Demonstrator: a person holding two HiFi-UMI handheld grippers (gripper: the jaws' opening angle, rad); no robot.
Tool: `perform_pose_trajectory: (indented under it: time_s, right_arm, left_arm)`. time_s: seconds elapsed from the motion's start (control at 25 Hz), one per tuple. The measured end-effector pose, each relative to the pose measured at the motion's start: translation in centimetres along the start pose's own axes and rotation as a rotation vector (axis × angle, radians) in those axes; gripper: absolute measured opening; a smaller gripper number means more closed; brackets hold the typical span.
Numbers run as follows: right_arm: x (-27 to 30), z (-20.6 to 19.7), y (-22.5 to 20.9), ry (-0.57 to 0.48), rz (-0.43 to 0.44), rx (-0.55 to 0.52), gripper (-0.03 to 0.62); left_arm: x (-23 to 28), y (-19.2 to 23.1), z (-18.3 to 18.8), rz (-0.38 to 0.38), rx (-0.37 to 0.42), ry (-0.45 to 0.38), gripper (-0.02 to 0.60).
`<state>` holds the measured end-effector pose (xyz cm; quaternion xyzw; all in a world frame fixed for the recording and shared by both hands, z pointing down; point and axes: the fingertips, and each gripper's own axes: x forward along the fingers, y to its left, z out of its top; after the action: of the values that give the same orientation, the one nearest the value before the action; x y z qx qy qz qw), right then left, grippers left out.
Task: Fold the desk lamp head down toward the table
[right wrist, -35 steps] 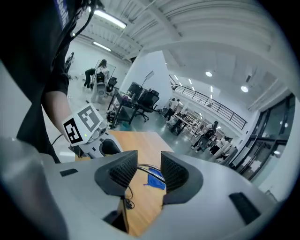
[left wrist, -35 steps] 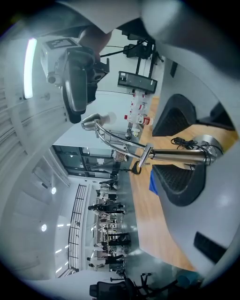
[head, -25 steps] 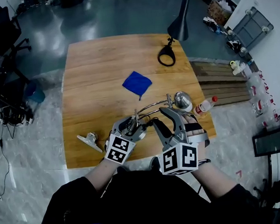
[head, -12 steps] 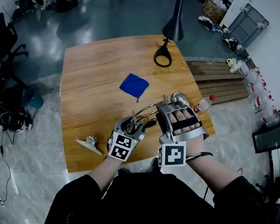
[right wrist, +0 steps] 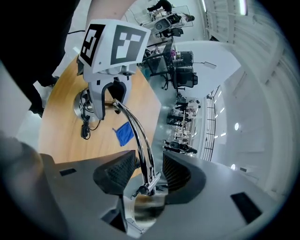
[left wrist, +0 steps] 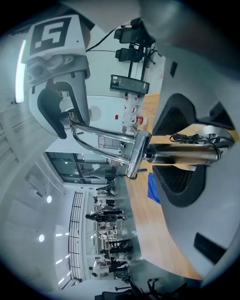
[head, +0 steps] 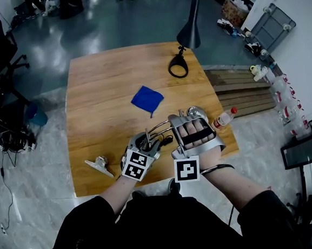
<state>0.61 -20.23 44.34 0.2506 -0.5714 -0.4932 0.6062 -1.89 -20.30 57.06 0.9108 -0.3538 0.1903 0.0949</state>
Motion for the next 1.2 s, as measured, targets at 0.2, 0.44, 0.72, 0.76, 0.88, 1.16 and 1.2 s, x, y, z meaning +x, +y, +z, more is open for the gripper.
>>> perform_pose_trajectory:
  time_s: [0.2, 0.44, 0.72, 0.76, 0.88, 1.16, 1.2]
  right_arm:
    - [0.3, -0.4, -0.2, 0.039, -0.025, -0.048, 0.137]
    - [0.7, -0.7, 0.0, 0.047, -0.035, -0.066, 0.093]
    - [0.8, -1.1, 1.2, 0.028, -0.004, 0.045, 0.071]
    - [0.9, -1.2, 1.1, 0.023, -0.009, 0.056, 0.071]
    - [0.9, -1.1, 0.9, 0.015, -0.013, 0.092, 0.071]
    - [1.4, -2.1, 1.7, 0.024, 0.014, 0.197, 0.075]
    - [1.5, -2.2, 2.1, 0.025, 0.024, 0.214, 0.075]
  left_arm:
    - [0.3, 0.2, 0.0, 0.010, -0.002, -0.004, 0.192]
    - [0.8, 0.7, -0.1, 0.027, -0.011, -0.010, 0.150]
    - [0.6, 0.9, 0.0, 0.023, -0.022, -0.030, 0.121]
    - [0.6, 0.9, 0.0, 0.025, -0.026, -0.033, 0.121]
    - [0.6, 1.0, 0.1, 0.025, -0.038, -0.038, 0.120]
    - [0.5, 1.3, 0.0, 0.029, -0.046, -0.044, 0.120]
    - [0.5, 1.3, 0.0, 0.030, -0.047, -0.045, 0.121]
